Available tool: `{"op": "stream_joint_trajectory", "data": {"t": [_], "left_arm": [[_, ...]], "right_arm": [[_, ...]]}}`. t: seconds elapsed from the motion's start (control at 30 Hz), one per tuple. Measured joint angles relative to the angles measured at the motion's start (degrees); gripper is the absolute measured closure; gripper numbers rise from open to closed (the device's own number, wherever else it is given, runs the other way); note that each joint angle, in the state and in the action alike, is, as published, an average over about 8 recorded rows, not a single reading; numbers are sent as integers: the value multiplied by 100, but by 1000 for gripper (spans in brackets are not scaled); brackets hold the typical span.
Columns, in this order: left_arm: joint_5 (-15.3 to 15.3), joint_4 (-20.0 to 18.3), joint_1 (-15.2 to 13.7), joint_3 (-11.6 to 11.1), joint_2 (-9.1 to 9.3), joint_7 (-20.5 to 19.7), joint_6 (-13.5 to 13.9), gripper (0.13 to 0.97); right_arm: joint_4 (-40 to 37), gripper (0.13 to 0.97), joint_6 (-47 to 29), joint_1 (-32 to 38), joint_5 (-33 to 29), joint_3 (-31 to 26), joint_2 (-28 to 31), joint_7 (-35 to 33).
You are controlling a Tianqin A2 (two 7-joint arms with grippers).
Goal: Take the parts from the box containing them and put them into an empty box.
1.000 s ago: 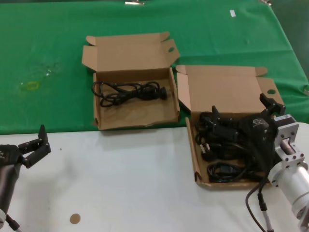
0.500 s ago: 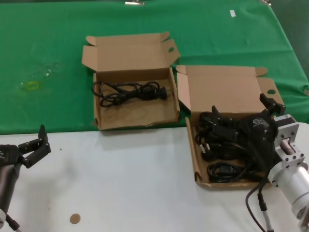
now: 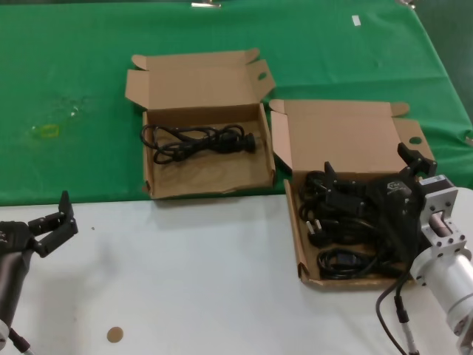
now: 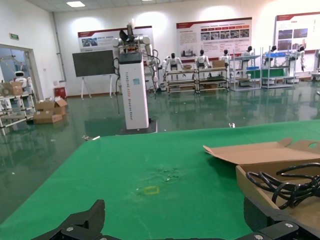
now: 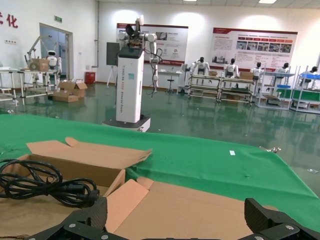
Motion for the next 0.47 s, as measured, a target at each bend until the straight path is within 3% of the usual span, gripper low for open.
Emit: {"op": "stream_joint_trajectory", "data": {"t": [0.47], "left_arm": [[0, 0, 0, 0, 0, 0, 0, 132]], "right_arm": [[0, 129, 0, 0, 0, 0, 0, 0]]}}
